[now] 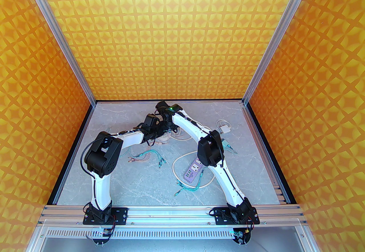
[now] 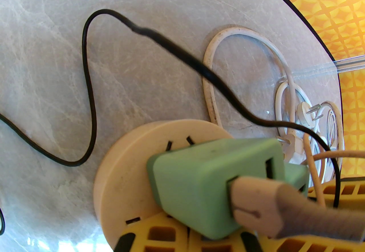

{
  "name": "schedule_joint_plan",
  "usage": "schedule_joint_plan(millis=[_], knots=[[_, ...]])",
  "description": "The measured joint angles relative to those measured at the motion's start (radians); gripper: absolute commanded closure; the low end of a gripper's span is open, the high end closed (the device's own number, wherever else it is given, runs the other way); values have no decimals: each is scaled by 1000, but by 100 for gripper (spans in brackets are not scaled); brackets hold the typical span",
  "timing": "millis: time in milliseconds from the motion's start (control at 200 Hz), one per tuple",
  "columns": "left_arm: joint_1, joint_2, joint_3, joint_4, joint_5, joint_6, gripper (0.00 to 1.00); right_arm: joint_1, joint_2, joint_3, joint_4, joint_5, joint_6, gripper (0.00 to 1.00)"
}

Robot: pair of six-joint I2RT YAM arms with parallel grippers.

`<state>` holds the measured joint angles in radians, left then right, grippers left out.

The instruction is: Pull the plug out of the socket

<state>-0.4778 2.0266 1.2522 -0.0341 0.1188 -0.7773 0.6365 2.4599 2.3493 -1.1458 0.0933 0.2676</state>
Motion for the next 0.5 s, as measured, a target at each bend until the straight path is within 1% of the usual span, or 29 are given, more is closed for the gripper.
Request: schedule_joint_plan(millis=[110,220,310,500], knots=[[-2,4,4,6,1,1,100,-29,-39,-67,43,-61,-7,67],[-5,8,6,11,0,1,100,-39,-41,-70,47,-90,-6,67],[-5,9,7,11,1,1,100,-31,-40,-58,37,-82,-6,67],[-3,11,8,8,3,0,100,-9,-5,32,-30,-29,-6,67]])
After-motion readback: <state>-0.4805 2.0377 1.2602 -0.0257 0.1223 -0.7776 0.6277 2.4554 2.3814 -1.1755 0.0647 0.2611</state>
